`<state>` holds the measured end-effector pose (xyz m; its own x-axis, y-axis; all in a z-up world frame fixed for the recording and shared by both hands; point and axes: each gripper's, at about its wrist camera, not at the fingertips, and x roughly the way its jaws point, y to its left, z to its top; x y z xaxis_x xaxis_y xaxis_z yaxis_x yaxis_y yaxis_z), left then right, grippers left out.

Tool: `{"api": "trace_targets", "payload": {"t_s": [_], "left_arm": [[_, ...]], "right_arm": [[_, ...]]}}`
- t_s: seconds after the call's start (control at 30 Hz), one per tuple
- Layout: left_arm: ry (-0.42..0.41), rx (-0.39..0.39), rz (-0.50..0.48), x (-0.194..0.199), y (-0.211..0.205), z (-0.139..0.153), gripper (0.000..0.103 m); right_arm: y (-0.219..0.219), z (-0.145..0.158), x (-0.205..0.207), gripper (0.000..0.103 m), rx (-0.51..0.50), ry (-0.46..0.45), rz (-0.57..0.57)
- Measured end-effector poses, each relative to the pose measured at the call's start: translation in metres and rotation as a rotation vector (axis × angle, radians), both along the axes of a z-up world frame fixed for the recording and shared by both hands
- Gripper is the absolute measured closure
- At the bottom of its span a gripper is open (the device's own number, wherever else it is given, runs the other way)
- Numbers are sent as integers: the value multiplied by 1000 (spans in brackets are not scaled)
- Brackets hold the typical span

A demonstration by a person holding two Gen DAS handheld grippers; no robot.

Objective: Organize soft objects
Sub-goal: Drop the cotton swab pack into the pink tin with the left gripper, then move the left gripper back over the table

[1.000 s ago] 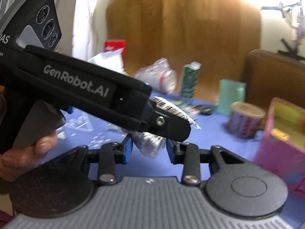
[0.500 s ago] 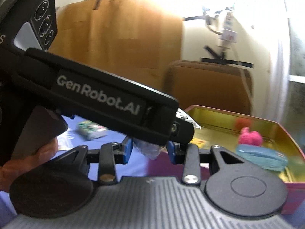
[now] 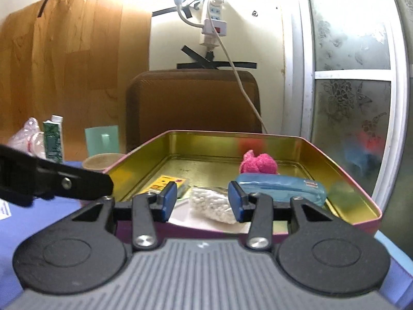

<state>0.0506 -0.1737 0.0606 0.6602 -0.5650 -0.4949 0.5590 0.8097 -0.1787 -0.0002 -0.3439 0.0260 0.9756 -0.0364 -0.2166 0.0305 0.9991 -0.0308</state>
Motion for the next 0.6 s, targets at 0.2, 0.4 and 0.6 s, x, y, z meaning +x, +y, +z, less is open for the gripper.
{"api": "trace_targets", "payload": {"t_s": [0.2,0.4,0.6], "left_arm": [[-18,-19,19,-27,39,-4,8],[-38,-27,138,-47,110,-14,6],[-17,-66,335,-46,185,-24,6]], "right_arm": [[18,4,-5,56,-13,-23,55],[50,7,-11,56,-41,-14,184],[96,5,-8,55,-93,51,369]]}}
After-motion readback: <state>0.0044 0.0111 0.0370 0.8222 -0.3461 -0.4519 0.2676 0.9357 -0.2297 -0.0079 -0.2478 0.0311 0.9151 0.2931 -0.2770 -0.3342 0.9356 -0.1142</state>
